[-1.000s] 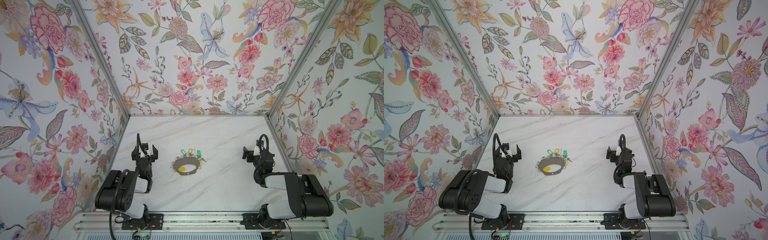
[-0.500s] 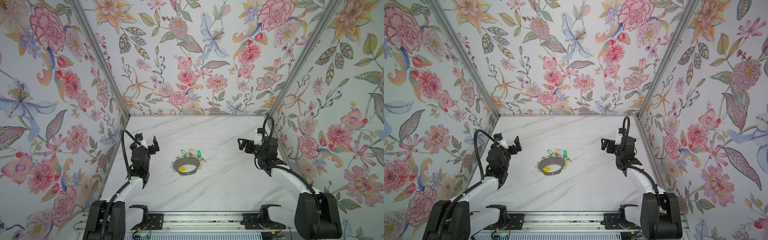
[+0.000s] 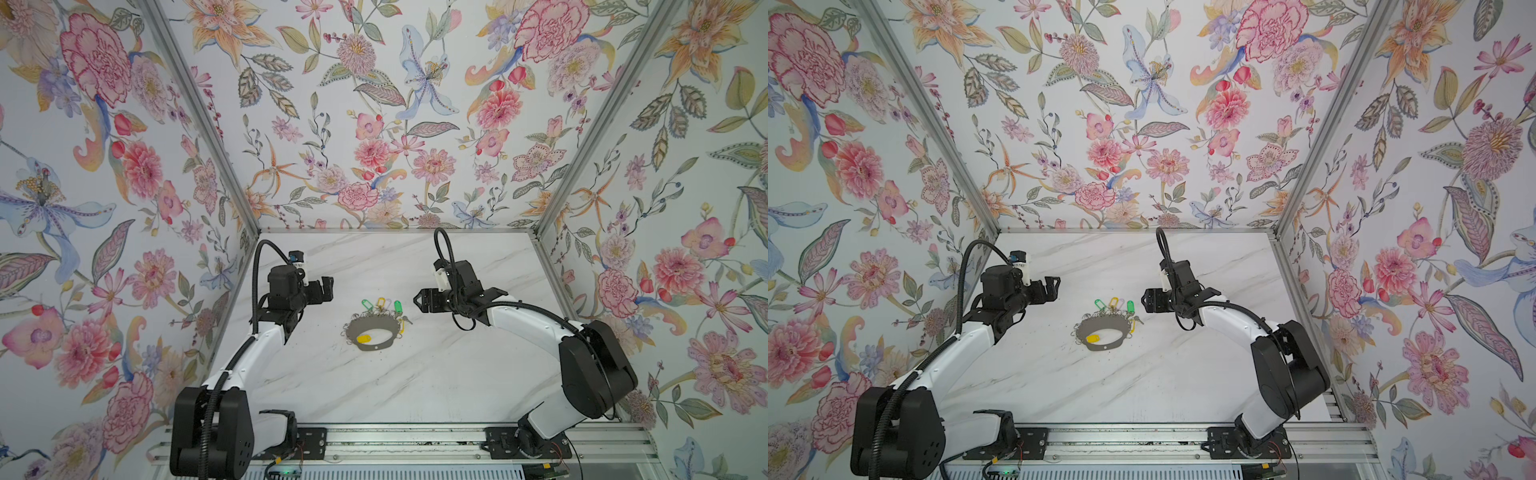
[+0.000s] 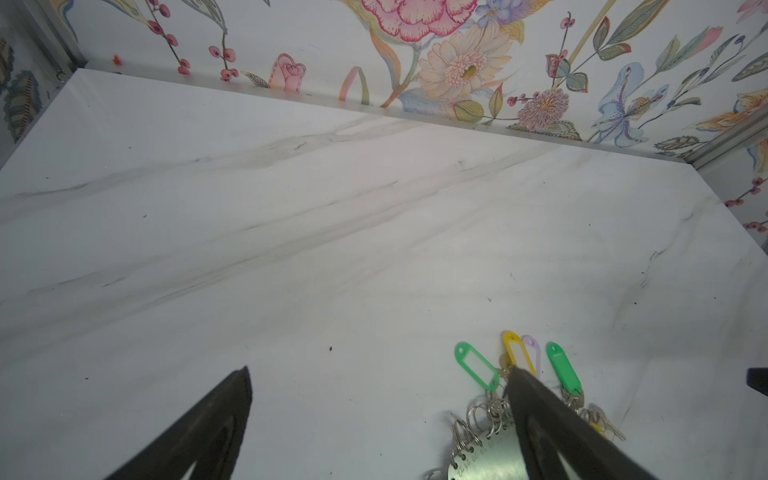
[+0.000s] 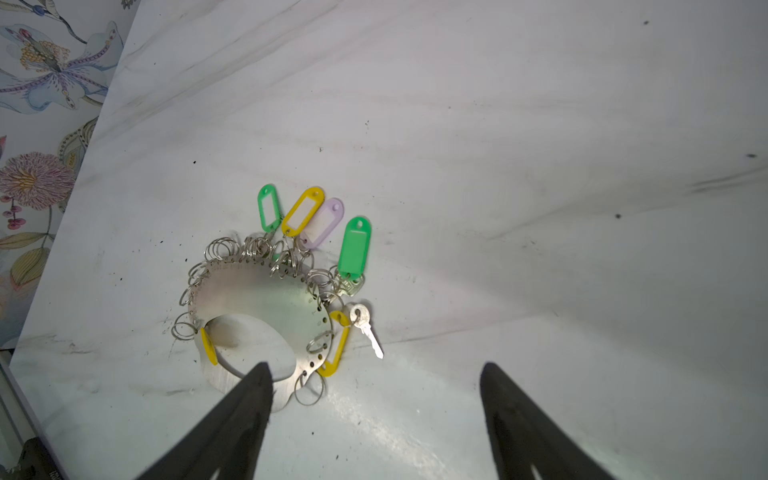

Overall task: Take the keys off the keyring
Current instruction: 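Move the right gripper over the key ring while the left approaches it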

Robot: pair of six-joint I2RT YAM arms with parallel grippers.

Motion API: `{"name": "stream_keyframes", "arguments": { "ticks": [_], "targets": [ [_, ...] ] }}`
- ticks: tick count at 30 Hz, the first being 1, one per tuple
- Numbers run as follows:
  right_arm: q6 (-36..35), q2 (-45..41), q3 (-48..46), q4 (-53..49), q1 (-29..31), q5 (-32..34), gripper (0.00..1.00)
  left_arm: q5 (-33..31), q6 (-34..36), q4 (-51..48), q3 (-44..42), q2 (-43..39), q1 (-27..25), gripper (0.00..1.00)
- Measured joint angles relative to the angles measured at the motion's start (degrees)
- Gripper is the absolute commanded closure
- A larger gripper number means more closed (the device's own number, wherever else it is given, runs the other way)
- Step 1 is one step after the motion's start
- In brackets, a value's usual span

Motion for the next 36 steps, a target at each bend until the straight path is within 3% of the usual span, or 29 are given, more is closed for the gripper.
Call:
{"name": "stream_keyframes", "arguments": {
  "ticks": [2,6,13,23,31,36],
  "targets": [
    [0.22,4.48,4.68,-1.25,2.23,0.70,0.31,2.05,-1.38,0.46,-0.94,0.00,0.00,0.01],
    [0.33,15.02,16.50,-5.84,5.60,0.07,0.44,5.81,-5.53,4.11,-6.14,0.35,0.00,0.12],
    [0.66,28.70,34.49,-15.54,7.19,-2.69,0.50,10.40,-9.92,8.48,-9.84,3.43,0.00,0.15],
    [1.16,40.96,52.39,-29.40,8.37,-2.25,0.50,11.72,-8.94,11.32,-10.67,3.61,0.00,0.16],
    [1.49,48.35,66.45,-40.41,9.44,4.04,0.51,14.93,-11.65,21.44,-17.77,2.16,0.00,0.16],
    [1.46,49.48,68.50,-44.19,10.23,7.50,0.51,15.67,-12.33,24.17,-17.79,1.84,0.00,0.16]
  ]
}}
